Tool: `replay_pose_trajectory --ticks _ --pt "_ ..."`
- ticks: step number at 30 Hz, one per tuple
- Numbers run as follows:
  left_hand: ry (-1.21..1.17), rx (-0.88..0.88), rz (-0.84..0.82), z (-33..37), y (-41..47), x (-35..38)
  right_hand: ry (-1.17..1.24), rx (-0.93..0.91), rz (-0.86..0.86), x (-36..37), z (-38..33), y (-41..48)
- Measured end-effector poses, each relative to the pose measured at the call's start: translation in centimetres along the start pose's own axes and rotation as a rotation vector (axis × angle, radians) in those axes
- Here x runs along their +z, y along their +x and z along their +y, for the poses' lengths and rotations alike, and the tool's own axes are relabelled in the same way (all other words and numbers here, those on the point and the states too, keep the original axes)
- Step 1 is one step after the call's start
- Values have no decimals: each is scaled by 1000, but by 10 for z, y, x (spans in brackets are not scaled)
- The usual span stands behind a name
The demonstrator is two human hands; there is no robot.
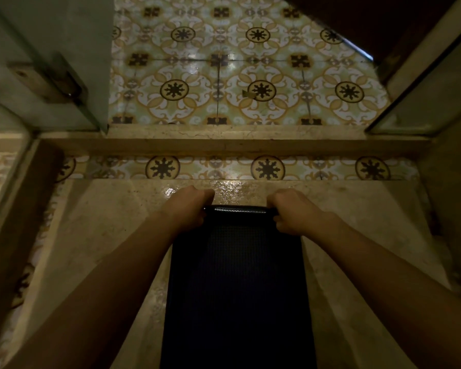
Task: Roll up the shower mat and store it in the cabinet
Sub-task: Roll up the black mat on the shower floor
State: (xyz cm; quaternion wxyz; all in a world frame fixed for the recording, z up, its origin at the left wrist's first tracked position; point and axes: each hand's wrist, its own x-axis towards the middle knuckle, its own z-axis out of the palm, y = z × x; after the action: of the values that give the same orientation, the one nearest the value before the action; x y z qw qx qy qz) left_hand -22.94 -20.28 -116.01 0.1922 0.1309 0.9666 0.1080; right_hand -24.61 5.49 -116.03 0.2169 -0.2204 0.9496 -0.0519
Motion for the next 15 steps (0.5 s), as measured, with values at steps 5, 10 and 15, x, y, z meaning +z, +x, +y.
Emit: replay_pose_trajectory --ticks 5,10,15 --pt "3 44 32 -1 -9 5 -12 -12 25 14 -7 -6" --pt "-53 45 -11 -6 -11 2 4 -29 -12 11 0 -8" --pt "-81 1 15 -4 -11 6 26 -27 36 17 -1 -15"
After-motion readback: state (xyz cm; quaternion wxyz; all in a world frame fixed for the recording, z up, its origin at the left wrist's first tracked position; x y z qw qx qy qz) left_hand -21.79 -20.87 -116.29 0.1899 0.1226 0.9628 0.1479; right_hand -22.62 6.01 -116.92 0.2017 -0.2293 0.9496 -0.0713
